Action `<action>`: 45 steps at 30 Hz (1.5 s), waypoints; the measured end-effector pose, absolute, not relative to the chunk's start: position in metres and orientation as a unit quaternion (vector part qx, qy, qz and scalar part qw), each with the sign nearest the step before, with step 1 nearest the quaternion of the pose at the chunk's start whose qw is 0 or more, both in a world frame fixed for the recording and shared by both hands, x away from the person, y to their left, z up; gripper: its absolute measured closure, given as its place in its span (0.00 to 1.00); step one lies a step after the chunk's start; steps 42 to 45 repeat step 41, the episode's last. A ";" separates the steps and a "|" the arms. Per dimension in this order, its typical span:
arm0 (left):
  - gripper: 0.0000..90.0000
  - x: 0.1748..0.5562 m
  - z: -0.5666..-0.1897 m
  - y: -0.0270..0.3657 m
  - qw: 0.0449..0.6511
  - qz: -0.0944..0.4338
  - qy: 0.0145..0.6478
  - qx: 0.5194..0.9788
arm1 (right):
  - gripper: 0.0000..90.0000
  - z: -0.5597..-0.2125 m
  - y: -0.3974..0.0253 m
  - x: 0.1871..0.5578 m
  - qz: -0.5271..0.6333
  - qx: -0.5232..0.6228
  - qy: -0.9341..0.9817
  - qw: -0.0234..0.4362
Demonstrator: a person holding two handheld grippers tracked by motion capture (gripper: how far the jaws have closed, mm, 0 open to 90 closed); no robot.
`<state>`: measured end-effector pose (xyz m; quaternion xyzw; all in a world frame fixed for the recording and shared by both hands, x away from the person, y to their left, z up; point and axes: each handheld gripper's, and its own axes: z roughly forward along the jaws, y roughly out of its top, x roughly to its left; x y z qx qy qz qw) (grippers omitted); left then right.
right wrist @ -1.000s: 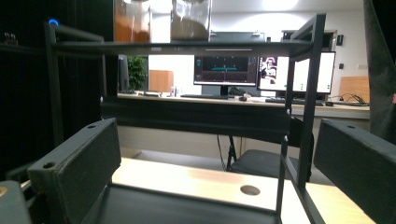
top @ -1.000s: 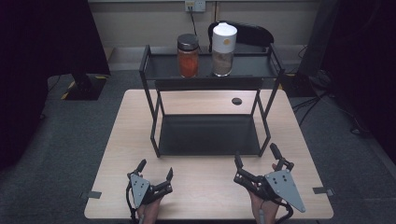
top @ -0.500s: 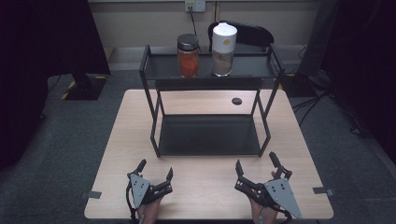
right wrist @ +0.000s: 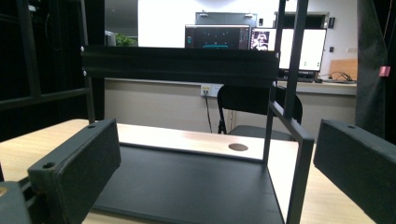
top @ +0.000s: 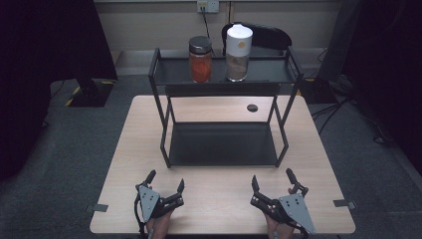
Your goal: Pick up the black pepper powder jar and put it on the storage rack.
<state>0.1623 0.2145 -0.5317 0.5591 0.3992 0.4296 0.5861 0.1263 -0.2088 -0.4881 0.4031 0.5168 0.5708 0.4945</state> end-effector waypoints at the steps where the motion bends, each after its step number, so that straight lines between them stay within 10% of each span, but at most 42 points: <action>1: 0.00 0.162 -0.532 0.214 0.586 0.430 0.399 0.559 | 0.00 -0.490 -0.209 0.127 0.570 0.404 0.517 0.495; 45: 0.00 0.161 -0.532 0.213 0.585 0.431 0.402 0.557 | 0.00 -0.529 -0.218 0.148 0.544 0.446 0.530 0.474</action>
